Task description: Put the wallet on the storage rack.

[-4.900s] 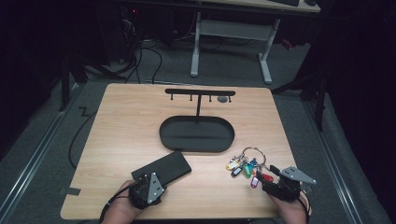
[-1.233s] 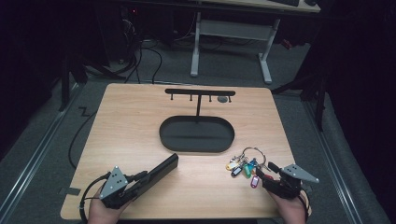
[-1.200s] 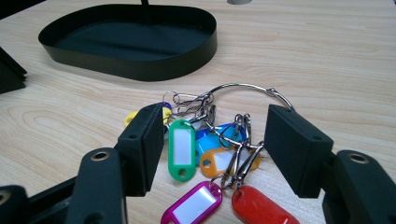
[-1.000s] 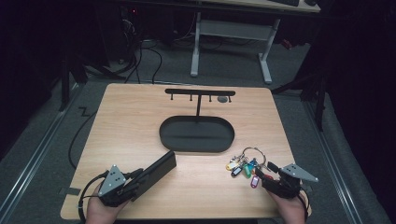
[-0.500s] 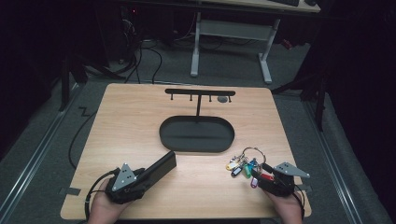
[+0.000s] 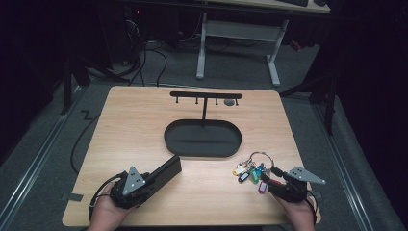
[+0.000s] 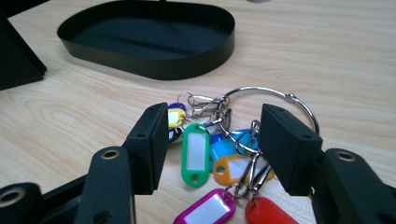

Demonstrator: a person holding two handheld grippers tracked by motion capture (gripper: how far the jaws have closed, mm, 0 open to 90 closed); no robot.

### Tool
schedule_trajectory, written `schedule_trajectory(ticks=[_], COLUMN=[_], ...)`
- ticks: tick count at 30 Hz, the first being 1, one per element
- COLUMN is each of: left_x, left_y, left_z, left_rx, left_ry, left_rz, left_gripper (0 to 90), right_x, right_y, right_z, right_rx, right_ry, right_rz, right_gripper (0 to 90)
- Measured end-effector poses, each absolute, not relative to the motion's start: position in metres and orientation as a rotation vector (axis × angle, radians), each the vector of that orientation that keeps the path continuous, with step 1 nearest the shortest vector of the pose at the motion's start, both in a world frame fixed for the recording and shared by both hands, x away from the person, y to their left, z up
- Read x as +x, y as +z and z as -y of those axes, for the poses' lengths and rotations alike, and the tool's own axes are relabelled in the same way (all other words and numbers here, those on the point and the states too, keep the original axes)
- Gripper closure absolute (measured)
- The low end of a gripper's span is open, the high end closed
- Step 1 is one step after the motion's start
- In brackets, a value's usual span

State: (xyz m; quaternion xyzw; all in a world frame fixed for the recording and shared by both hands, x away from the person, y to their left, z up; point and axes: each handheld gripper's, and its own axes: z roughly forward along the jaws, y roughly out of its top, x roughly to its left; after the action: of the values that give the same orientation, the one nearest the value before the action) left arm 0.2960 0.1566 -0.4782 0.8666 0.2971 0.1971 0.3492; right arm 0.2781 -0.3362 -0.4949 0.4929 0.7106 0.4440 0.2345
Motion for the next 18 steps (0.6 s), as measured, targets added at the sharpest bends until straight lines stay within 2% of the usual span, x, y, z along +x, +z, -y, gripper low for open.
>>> schedule_trajectory(ticks=[4,9,11,18], left_x=[0.297,0.300,0.304,0.312], left_y=[-0.471,-0.465,-0.463,-0.456], left_z=[-0.154,-0.151,-0.149,-0.145], left_rx=[2.314,2.392,2.421,2.529], left_ry=[0.437,0.430,0.426,0.370], left_rz=[-0.766,-0.709,-0.707,-0.736], left_gripper=[54.8,54.0,56.6,57.2], right_x=[0.274,0.271,0.270,0.270], right_y=[-0.492,-0.498,-0.499,-0.501], right_z=[0.332,0.333,0.336,0.337], right_rx=[1.335,1.356,1.370,1.378], right_ry=[1.203,1.155,1.151,1.148], right_rz=[-1.943,-1.962,-1.953,-1.957], right_gripper=[44.0,44.1,44.1,43.9])
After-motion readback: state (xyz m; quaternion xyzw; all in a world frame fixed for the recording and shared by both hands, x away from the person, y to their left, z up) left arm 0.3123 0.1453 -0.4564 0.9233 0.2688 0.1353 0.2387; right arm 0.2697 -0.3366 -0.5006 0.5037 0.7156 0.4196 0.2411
